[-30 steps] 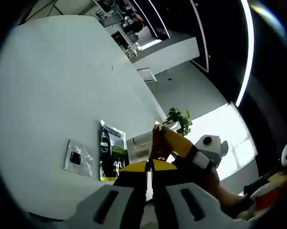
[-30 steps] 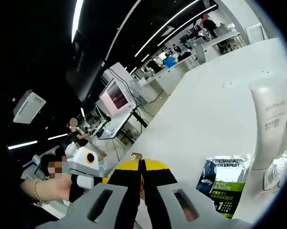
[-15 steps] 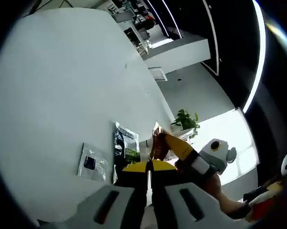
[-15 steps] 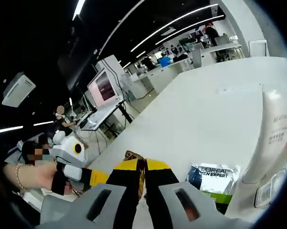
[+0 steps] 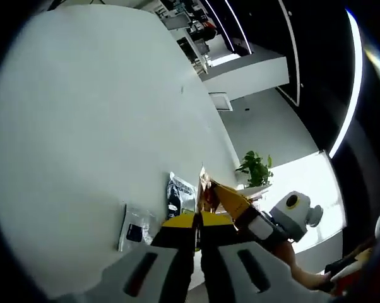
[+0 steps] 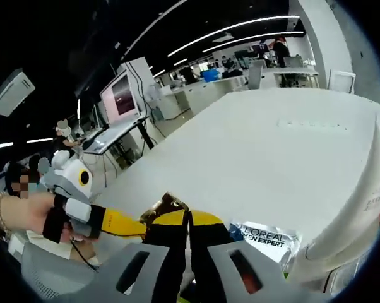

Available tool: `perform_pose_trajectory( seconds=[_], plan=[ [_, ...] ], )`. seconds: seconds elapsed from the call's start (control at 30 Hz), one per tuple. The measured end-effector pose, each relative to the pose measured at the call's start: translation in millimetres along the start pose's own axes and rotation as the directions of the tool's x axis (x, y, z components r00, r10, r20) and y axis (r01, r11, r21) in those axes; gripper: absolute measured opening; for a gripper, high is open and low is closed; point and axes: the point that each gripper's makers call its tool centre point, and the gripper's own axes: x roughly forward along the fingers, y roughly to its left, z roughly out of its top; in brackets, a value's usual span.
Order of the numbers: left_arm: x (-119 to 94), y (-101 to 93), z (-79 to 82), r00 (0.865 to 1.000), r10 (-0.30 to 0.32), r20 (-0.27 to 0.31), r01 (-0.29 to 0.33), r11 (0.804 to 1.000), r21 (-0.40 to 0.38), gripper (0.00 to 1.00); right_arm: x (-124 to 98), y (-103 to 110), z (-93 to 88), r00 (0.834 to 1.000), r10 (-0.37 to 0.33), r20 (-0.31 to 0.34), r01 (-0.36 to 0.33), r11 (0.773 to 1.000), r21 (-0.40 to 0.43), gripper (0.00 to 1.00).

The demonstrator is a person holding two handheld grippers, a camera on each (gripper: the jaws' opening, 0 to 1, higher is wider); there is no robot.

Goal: Arrange the skincare products in the storage area until every visible bottle or jar stands upright without overlapping.

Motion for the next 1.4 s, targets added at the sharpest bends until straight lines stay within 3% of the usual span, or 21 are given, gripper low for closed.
perform_pose_trajectory(
  seconds=[0.17, 0.23, 0.4, 0.67, 0.87, 1.4],
  plan=[
    [8.5, 16.4, 0.8, 0.999, 0.049, -0.003, -0.049, 0.999, 0.021, 0.01, 15.9, -1.4, -9.7, 0.999, -0.028, -0.03, 0.024, 0.994, -0.11, 0.01],
    [10.1, 22.4, 2.0, 0.998, 0.063, 0.004, -0.063, 0.998, 0.013, 0.01, 24.0, -1.2, -12.1, 0.999, -0.028, -0.035, 0.024, 0.993, -0.115, 0.01],
    [17.0, 37.1, 6.2, 0.994, 0.104, 0.019, -0.104, 0.994, 0.016, 0.01, 42.3, -5.2, -21.0, 0.997, -0.036, -0.068, 0.02, 0.974, -0.226, 0.01],
    [28.0, 55.5, 5.4, 0.987, 0.162, 0.009, -0.162, 0.986, 0.035, 0.01, 60.4, -10.6, -37.3, 0.989, -0.054, -0.136, 0.006, 0.945, -0.328, 0.01],
    [36.6, 62.2, 8.6, 0.983, 0.183, 0.006, -0.183, 0.982, 0.039, 0.01, 69.9, -18.6, -46.1, 0.985, -0.068, -0.161, 0.006, 0.933, -0.359, 0.01],
    [44.0, 67.5, 11.1, 0.977, 0.211, -0.003, -0.21, 0.973, 0.092, 0.02, 75.4, -26.3, -49.3, 0.981, -0.069, -0.182, -0.008, 0.919, -0.395, 0.01]
  ],
)
